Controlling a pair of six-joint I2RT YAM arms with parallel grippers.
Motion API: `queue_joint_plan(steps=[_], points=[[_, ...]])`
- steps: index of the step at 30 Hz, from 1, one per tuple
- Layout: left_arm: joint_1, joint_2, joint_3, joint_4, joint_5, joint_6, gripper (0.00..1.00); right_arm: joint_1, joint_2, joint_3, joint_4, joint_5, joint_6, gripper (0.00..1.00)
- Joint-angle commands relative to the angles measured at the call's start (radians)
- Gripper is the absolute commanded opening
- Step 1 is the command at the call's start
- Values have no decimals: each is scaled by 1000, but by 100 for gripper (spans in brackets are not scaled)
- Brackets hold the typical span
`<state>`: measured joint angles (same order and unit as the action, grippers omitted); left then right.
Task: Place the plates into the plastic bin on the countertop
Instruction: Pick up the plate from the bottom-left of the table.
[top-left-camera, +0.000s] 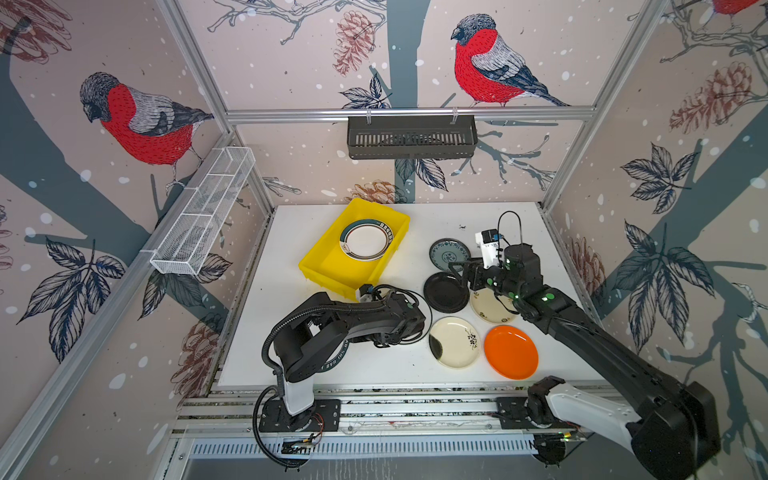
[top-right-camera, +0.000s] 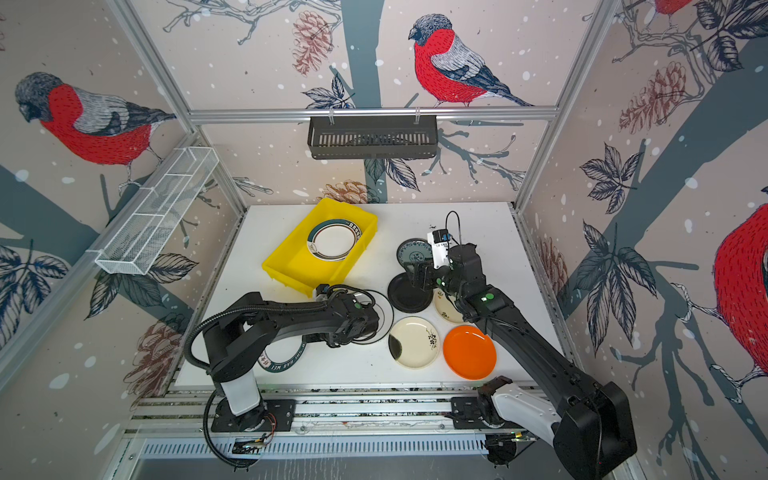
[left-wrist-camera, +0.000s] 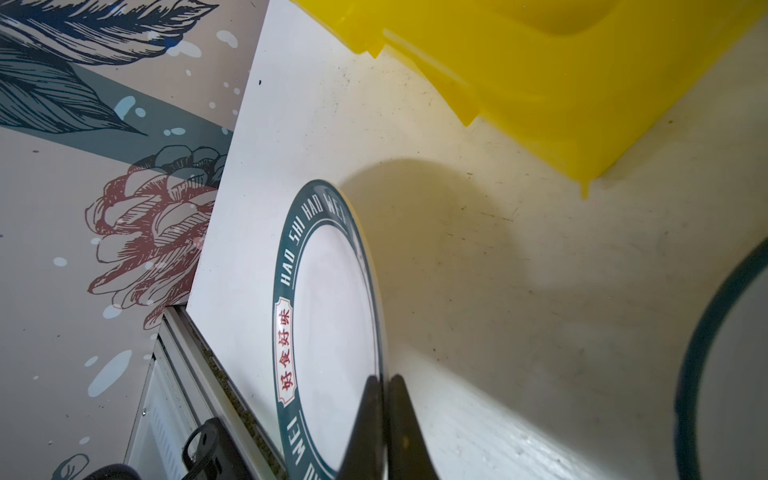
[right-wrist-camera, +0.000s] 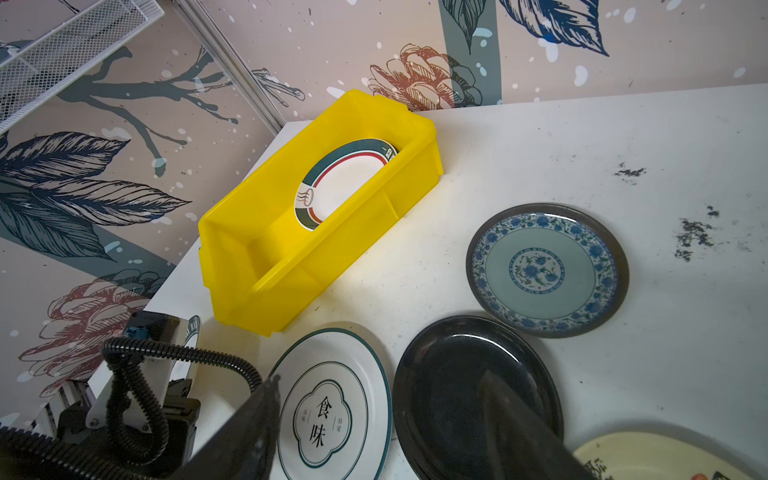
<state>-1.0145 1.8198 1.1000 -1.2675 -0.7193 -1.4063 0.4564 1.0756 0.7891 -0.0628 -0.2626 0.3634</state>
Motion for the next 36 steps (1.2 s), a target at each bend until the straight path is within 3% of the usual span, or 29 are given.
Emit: queue_joint_plan(steps=[1, 20, 31, 36], points=[[-2, -17, 12, -120, -54, -65, 0, -4, -7, 10, -2, 0, -9, 77], [-2, -37, 156, -125, -128, 21, 0, -8, 1, 6, -7, 18, -14, 76], [-7, -78, 176, -125, -152, -1, 0, -15, 35, 6, -1, 5, -12, 76], [-7, -89, 227, -125, -217, 32, 0, -16, 41, 8, -2, 1, -11, 76]])
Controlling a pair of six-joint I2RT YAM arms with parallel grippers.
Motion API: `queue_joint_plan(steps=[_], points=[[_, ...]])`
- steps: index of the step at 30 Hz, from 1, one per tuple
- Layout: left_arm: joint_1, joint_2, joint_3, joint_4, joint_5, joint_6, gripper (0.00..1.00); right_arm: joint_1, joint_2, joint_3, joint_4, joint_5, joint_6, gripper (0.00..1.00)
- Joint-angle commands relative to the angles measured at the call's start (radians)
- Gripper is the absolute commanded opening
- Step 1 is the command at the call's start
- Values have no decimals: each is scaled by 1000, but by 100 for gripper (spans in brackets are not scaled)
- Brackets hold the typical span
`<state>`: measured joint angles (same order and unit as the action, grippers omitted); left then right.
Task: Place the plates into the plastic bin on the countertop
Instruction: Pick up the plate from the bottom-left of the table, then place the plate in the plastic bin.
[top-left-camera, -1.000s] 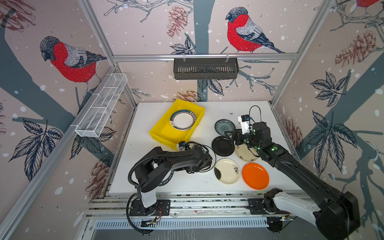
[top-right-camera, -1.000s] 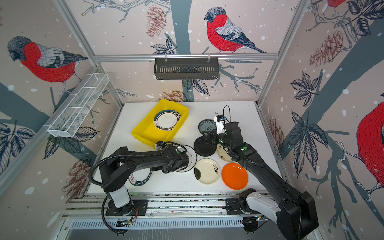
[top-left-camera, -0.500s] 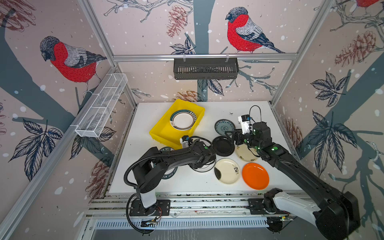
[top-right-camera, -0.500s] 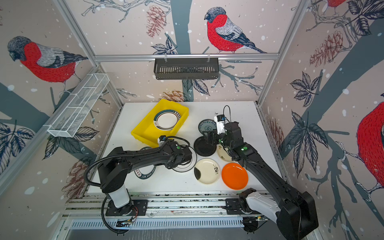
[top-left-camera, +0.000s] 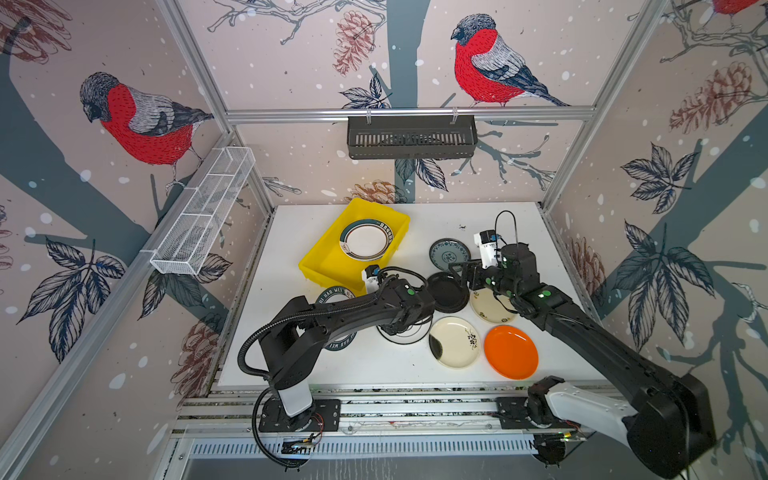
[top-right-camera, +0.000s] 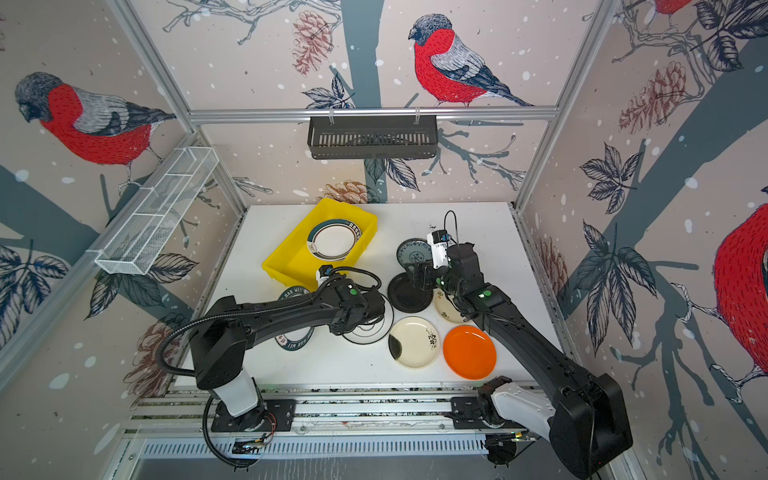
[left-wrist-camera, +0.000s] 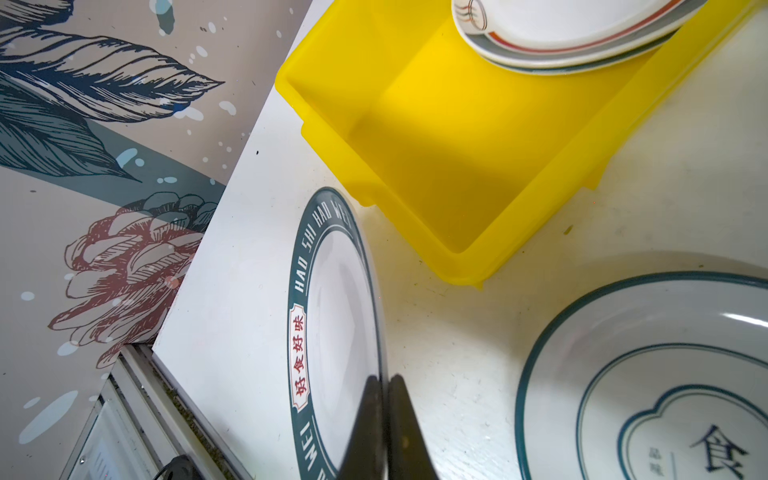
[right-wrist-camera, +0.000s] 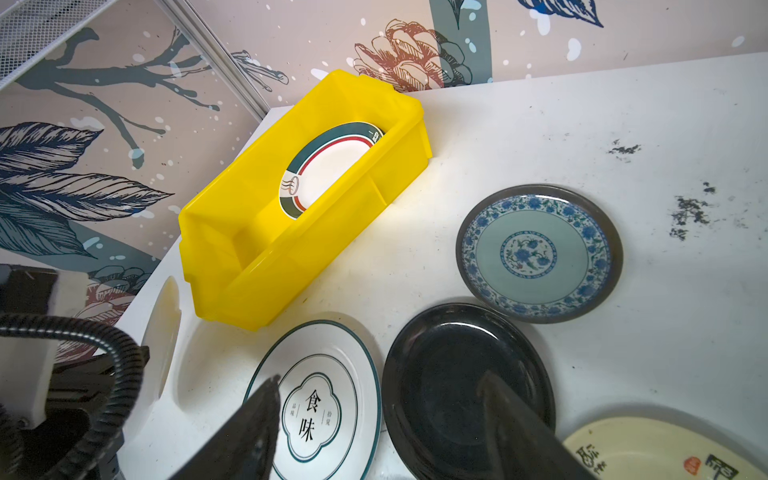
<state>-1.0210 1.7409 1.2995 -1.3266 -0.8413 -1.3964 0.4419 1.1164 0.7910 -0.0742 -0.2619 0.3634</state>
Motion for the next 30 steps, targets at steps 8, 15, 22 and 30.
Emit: queue_joint_plan(steps=[8, 15, 22, 30], points=[[11, -15, 163, -66, -184, 97, 0, -7, 1, 7, 6, 2, -12, 76], [33, 5, 280, -66, -250, 206, 0, -8, 0, 7, 7, 0, -10, 76], [58, 117, 481, -65, -364, 312, 0, -12, -1, 15, -7, 3, -14, 76], [145, 249, 602, 3, -433, 481, 0, -15, -9, 11, -14, 3, -17, 76]])
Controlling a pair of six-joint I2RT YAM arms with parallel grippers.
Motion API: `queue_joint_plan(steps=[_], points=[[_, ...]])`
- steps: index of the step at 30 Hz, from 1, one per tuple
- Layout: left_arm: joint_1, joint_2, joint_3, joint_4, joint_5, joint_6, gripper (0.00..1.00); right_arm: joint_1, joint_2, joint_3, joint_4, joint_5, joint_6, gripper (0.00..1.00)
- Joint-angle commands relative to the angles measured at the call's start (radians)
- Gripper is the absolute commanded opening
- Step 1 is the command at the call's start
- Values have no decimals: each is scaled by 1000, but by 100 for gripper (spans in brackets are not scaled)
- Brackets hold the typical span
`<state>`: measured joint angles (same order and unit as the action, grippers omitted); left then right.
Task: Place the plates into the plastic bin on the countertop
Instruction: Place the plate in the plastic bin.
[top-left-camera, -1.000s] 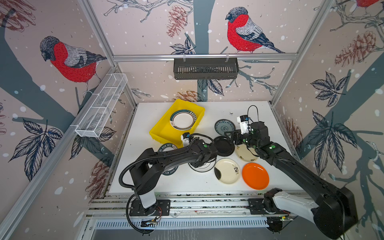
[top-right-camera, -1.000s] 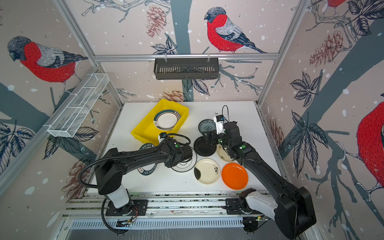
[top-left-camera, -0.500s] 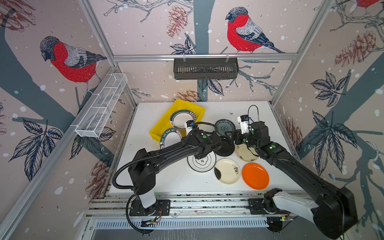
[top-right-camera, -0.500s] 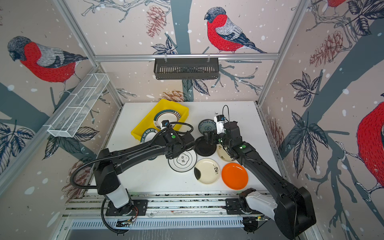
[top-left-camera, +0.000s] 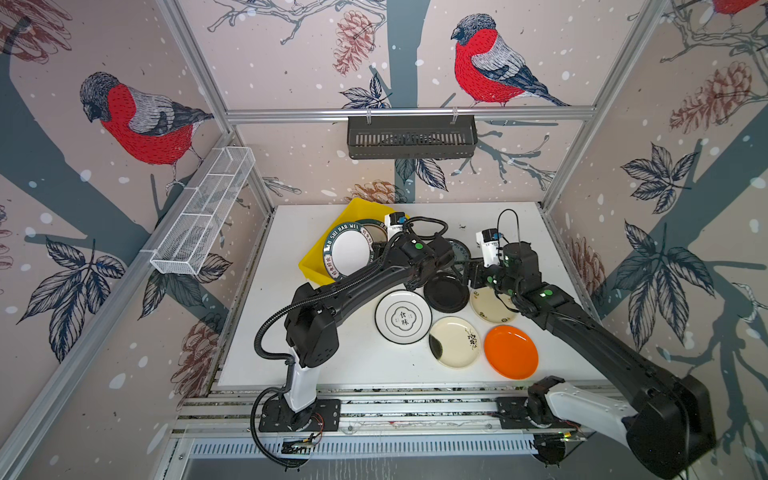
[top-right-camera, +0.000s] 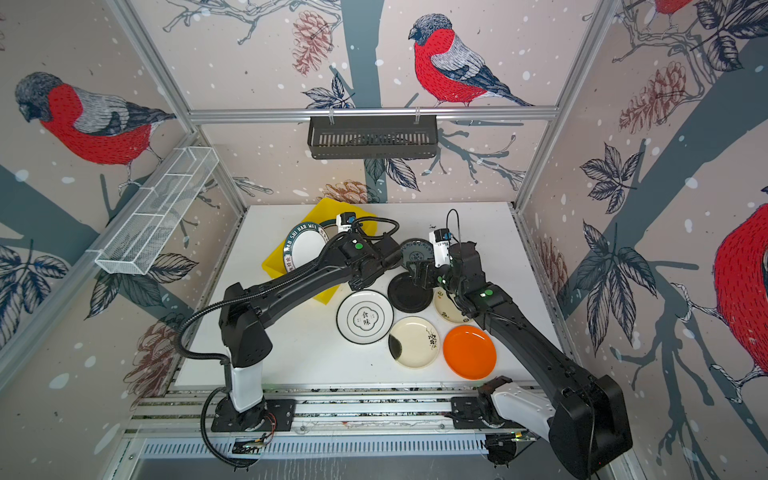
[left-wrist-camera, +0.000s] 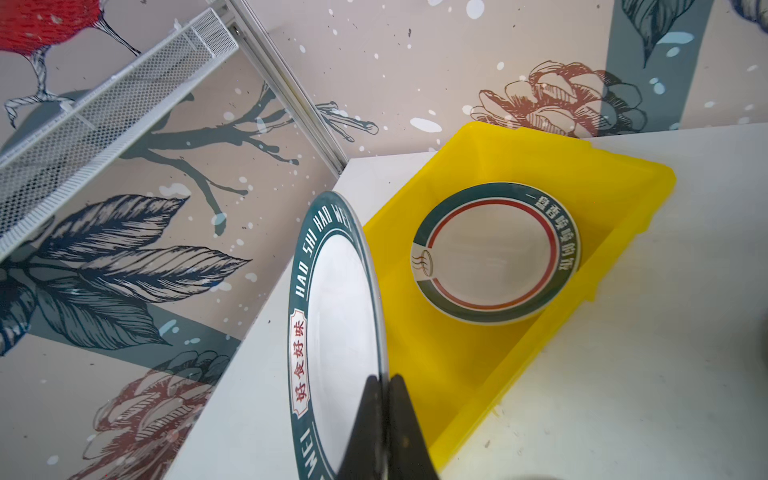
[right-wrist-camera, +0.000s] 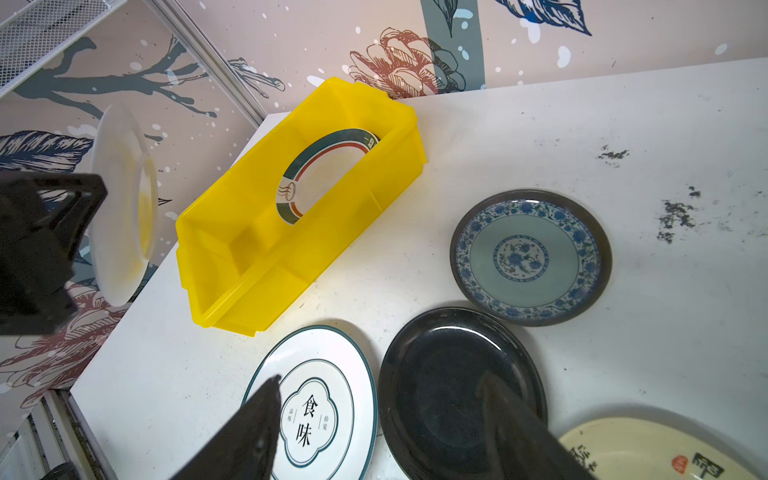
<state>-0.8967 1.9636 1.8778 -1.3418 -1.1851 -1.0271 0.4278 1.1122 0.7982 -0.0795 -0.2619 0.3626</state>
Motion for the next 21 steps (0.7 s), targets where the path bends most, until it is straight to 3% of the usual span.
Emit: queue_joint_plan(steps=[1, 9, 21], points=[[30, 32, 25, 65, -84, 163, 0, -2, -4, 3, -10, 6, -17, 76], [105, 24, -54, 611, 58, 603, 0, -10, -6, 5, -28, 19, -22, 76], [202, 99, -31, 889, 276, 826, 0, -30, 18, 10, -30, 19, -24, 76]])
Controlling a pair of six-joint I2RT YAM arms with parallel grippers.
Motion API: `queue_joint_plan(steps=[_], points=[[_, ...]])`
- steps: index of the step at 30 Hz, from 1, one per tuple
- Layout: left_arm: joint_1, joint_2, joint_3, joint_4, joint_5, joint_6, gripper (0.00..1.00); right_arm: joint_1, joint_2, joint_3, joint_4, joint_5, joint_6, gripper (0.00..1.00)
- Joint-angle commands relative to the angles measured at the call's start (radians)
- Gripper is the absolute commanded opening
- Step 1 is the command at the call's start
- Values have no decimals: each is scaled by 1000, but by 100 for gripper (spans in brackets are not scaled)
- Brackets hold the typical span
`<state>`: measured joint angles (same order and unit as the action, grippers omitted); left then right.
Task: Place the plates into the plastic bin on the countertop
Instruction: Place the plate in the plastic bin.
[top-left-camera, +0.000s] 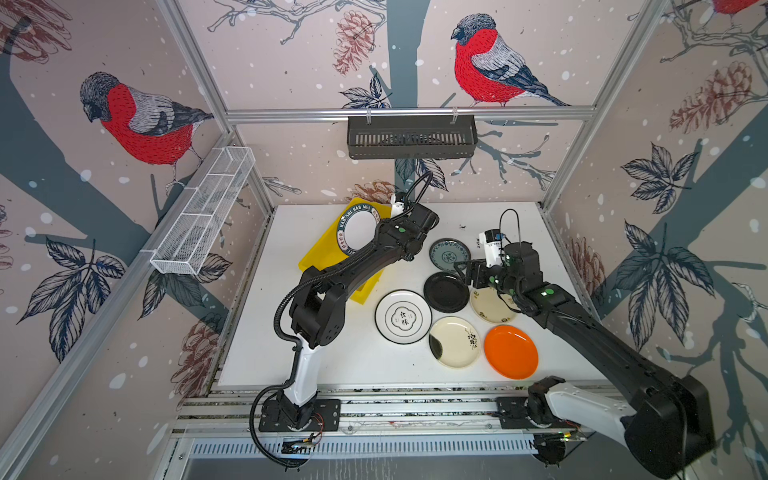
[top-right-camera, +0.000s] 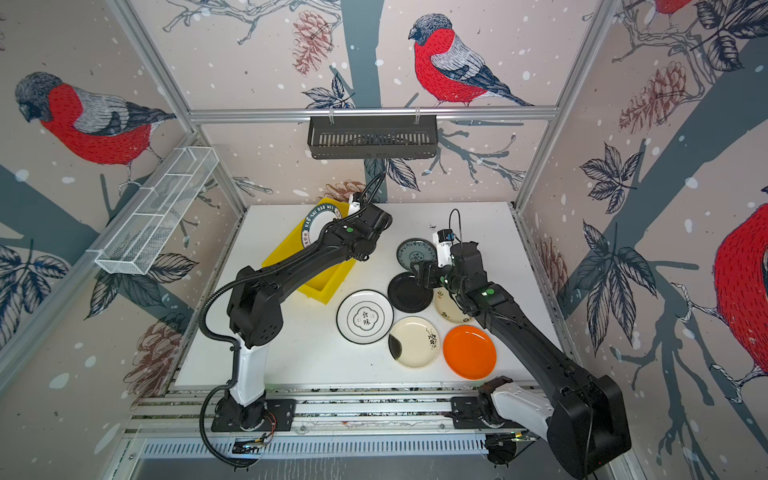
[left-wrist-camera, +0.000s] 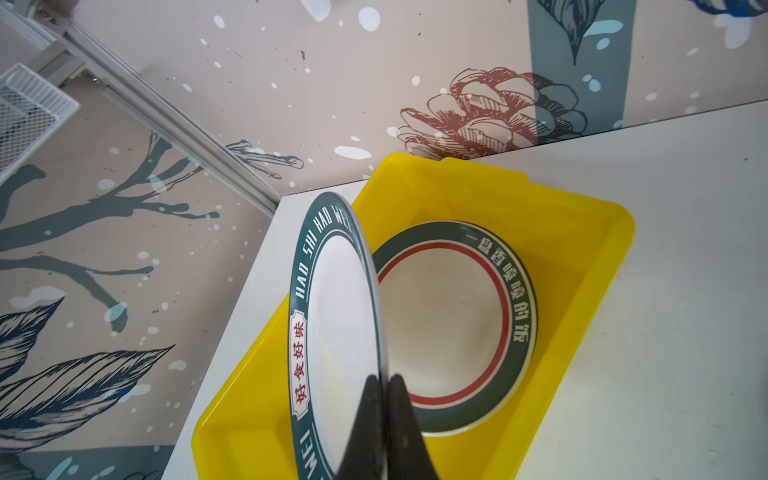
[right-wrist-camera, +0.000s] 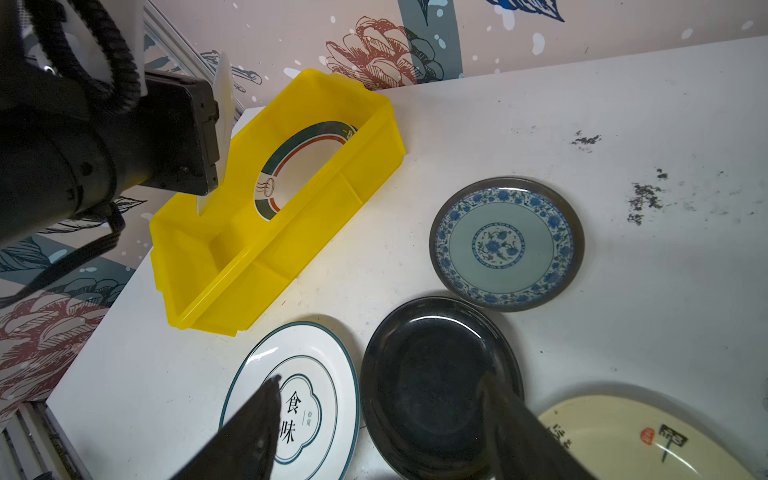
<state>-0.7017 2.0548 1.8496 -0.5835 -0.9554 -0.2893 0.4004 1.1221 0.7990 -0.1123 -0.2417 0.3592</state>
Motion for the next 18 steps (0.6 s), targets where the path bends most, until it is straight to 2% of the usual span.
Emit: queue_joint_plan(steps=[1, 12, 18], points=[[8, 17, 2, 139, 57, 101, 0, -5, 13, 10, 3, -2, -20, 76], [57, 205, 132, 11, 71, 75, 0, -19, 35, 17, -1, -13, -20, 75], [67, 233, 149, 19, 77, 95, 0, -24, 50, 20, 7, -24, -15, 75]])
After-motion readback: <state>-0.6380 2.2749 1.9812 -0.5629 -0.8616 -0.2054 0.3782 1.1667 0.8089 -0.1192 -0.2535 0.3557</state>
